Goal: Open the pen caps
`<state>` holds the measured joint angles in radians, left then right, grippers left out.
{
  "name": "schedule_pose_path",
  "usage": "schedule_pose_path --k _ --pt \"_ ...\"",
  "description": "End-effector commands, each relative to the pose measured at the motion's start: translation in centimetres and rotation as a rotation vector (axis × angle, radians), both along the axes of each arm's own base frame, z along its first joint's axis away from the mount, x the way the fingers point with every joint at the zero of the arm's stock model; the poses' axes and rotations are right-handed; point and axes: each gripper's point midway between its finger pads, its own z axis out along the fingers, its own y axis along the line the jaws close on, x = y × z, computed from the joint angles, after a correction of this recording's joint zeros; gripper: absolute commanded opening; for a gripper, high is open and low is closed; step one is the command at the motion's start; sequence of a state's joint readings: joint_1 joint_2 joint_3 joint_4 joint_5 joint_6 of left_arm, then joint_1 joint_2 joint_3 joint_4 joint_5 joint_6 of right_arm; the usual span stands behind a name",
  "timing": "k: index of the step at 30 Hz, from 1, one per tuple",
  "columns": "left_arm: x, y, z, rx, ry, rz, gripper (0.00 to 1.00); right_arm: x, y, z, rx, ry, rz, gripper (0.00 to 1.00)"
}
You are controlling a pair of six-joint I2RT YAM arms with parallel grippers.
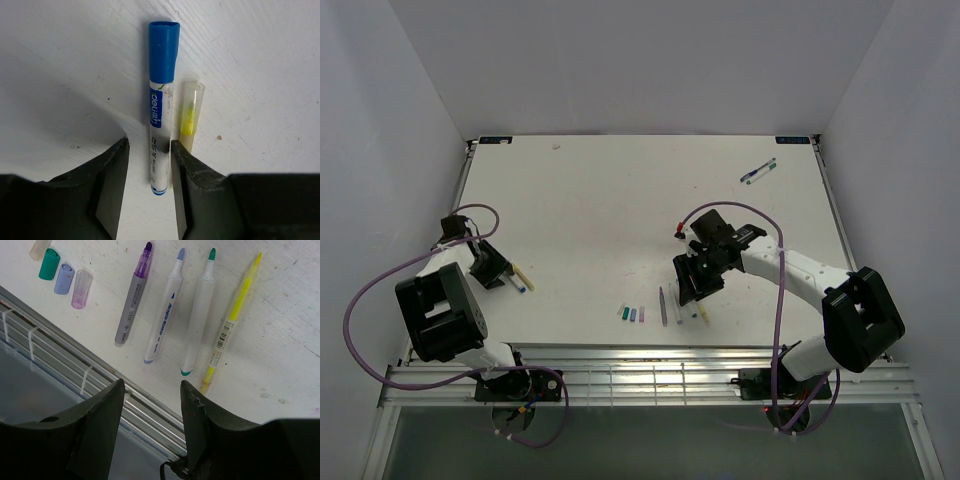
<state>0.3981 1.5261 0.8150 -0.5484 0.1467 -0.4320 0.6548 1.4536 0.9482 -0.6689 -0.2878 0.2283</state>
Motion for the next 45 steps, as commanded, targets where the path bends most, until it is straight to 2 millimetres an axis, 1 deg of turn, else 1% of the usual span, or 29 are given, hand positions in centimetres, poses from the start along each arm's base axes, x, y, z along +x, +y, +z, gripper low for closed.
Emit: schedule_pose_path --k 1,3,10,18,22,25,26,28,31,33,34,35,36,37,39,40,41,43,44,45 --pt "0.1 0.1 0.1 0.004 -0.012 -0.015 0.49 0.4 0.5 0.6 0.028 -0.033 0.016 0.55" --pt "0.0 0.2 0.0 0.007 0.002 -0.012 0.46 0.5 0.5 0.6 0.027 -0.034 0.016 0.55" --pt "0.1 0.6 -0.4 0.017 0.023 -0.016 0.42 0.5 0.4 0.3 0.018 -0.031 0.018 0.55" --pt "-0.8 1.0 -1.3 0.043 0.069 -0.020 0.31 0.7 0.6 0.3 0.020 -0.033 0.017 0.55" --pt "-1.0 1.2 -1.4 0.052 0.082 -0.022 0.21 0.7 0.6 0.2 0.019 -0.032 0.014 0.55" --pt "-1.0 1.4 -1.1 0.064 0.077 -0.020 0.09 0.8 0.7 0.3 0.021 -0.034 0.012 0.55" --pt "-1.0 1.5 -0.8 0.072 0.074 -0.018 0.00 0.8 0.6 0.3 0.020 -0.034 0.010 0.55" --pt "-0.7 1.7 0.0 0.085 0.055 -0.010 0.00 0.9 0.7 0.4 0.021 -0.040 0.008 0.55" --pt "0.1 2.2 2.5 0.108 0.004 0.011 0.00 1.2 0.9 0.9 0.030 -0.050 0.005 0.55" --pt "0.5 2.2 4.6 0.114 -0.032 0.026 0.00 1.5 1.1 1.5 0.036 -0.059 0.002 0.55" --pt "1.3 2.4 6.2 0.120 -0.073 0.035 0.00 1.6 1.2 1.8 0.041 -0.064 0.000 0.55" --pt "1.6 2.1 7.1 0.108 -0.086 0.049 0.00 1.7 1.3 2.0 0.045 -0.064 0.000 0.55" --pt "1.6 1.6 7.4 0.098 -0.069 0.044 0.00 1.7 1.4 2.3 0.051 -0.064 -0.001 0.55" --pt "2.5 1.5 8.5 0.103 -0.099 0.042 0.00 2.1 1.8 3.0 0.063 -0.074 -0.003 0.55" --pt "3.6 -0.1 9.6 0.057 -0.145 0.027 0.00 2.0 2.1 3.6 0.073 -0.064 0.000 0.55" --pt "4.3 -0.6 10.4 0.040 -0.174 0.020 0.00 2.4 2.5 4.3 0.084 -0.075 0.004 0.55" --pt "5.0 -2.1 11.1 -0.006 -0.201 0.008 0.00 2.5 2.6 4.6 0.088 -0.076 0.005 0.55" --pt "6.2 -3.9 12.5 -0.056 -0.262 -0.020 0.00 2.7 3.0 5.2 0.100 -0.066 0.012 0.55" --pt "6.8 -5.9 13.4 -0.088 -0.293 -0.062 0.00 2.8 3.9 6.2 0.142 -0.064 0.027 0.55" --pt "7.6 -7.8 14.6 -0.150 -0.348 -0.092 0.00 2.7 4.5 6.7 0.170 -0.050 0.041 0.55"
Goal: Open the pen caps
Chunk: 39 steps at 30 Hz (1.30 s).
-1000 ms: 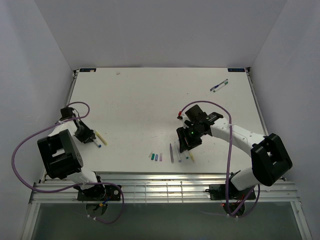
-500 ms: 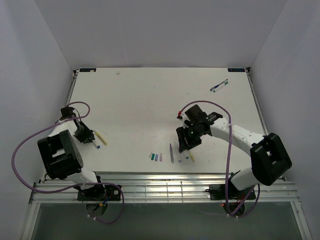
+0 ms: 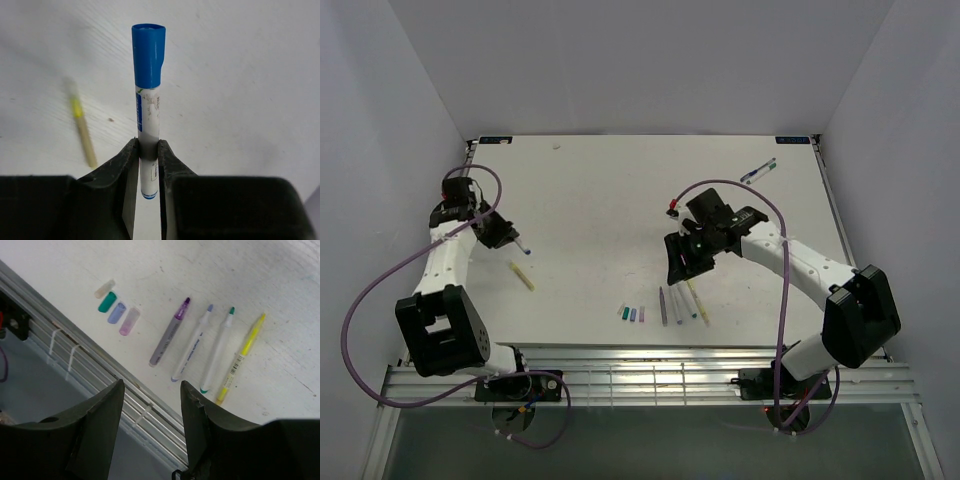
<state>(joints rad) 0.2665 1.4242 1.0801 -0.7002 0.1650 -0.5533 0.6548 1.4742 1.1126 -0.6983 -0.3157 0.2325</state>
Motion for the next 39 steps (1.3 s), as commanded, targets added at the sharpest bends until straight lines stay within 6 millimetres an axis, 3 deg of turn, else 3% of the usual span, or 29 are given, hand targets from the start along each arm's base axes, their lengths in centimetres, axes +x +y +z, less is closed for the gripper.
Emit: schedule_pose_path --k 1,2,4,8,14,21,30,34,39 --pt "2.0 -6.3 5.3 -0.181 -0.183 -0.111 0.00 -0.1 2.4 2.5 0.097 0.044 0.054 0.55" --pt "1.6 -8.8 5.2 -0.232 -0.193 -0.167 0.00 0.1 3.3 3.5 0.140 0.049 0.073 0.56" --pt "1.5 -12.7 8.3 -0.374 -0.321 -0.243 0.00 -0.8 5.0 4.8 0.243 0.118 0.133 0.56" --pt "-1.3 -20.1 9.6 -0.532 -0.361 -0.326 0.00 -0.7 8.1 8.0 0.444 0.151 0.193 0.56" --pt "-3.0 -25.4 10.2 -0.531 -0.330 -0.331 0.00 0.2 10.3 9.8 0.554 0.160 0.189 0.58" --pt "-2.9 -27.7 10.9 -0.492 -0.344 -0.337 0.00 1.1 11.7 12.3 0.689 0.127 0.145 0.63" --pt "-2.4 -29.4 11.0 -0.501 -0.321 -0.370 0.00 2.5 11.9 10.5 0.632 0.102 0.083 0.60" --pt "-2.8 -29.5 10.7 -0.508 -0.307 -0.378 0.00 3.2 12.1 9.8 0.614 0.098 0.051 0.48" --pt "-3.5 -29.6 10.4 -0.516 -0.300 -0.382 0.00 4.1 12.5 8.8 0.594 0.100 0.023 0.45"
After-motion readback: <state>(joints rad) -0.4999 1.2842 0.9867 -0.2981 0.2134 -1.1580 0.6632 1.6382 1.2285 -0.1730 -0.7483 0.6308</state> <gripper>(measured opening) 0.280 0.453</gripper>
